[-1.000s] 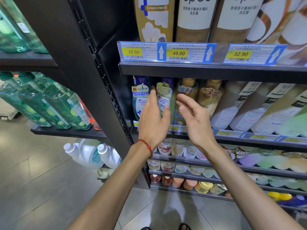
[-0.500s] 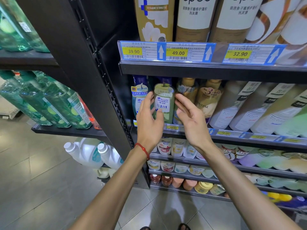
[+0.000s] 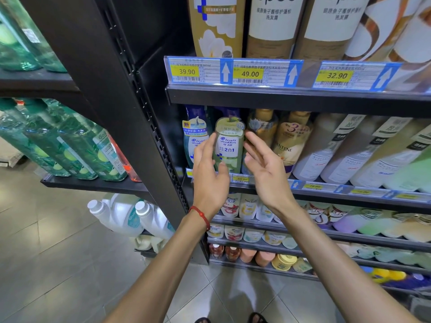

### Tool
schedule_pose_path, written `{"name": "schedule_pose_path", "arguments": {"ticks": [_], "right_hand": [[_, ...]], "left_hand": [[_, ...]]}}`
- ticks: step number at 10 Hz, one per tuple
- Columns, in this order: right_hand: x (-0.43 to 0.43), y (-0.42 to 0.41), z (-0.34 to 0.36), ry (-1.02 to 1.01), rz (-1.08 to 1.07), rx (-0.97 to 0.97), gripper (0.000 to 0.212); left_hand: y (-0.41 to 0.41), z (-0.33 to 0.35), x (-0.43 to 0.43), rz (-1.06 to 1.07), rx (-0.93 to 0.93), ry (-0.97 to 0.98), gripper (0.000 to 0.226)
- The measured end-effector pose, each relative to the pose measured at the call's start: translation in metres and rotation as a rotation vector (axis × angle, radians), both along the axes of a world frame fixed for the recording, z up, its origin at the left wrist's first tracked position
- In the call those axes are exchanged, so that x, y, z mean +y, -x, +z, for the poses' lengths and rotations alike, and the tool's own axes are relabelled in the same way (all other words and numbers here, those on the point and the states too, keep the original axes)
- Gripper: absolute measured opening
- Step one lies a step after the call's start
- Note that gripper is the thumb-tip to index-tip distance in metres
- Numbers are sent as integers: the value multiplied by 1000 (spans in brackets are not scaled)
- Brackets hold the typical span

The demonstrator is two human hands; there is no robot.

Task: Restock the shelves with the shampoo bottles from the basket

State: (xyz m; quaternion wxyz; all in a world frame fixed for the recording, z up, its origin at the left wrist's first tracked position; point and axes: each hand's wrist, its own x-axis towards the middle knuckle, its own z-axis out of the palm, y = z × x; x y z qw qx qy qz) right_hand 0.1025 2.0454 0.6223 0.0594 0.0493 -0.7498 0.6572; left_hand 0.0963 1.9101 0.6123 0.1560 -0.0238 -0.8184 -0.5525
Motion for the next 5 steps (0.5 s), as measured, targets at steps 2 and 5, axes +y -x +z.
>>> {"name": "schedule_pose_path", "arguments": {"ticks": [2, 5], "right_hand": [[-15, -7, -5, 5, -83, 123, 53], [-19, -21, -1, -310, -206, 144, 47]], "left_hand": [[-1, 1, -5, -50, -8, -45, 63], [-9, -3, -27, -123, 50, 115, 53]]}}
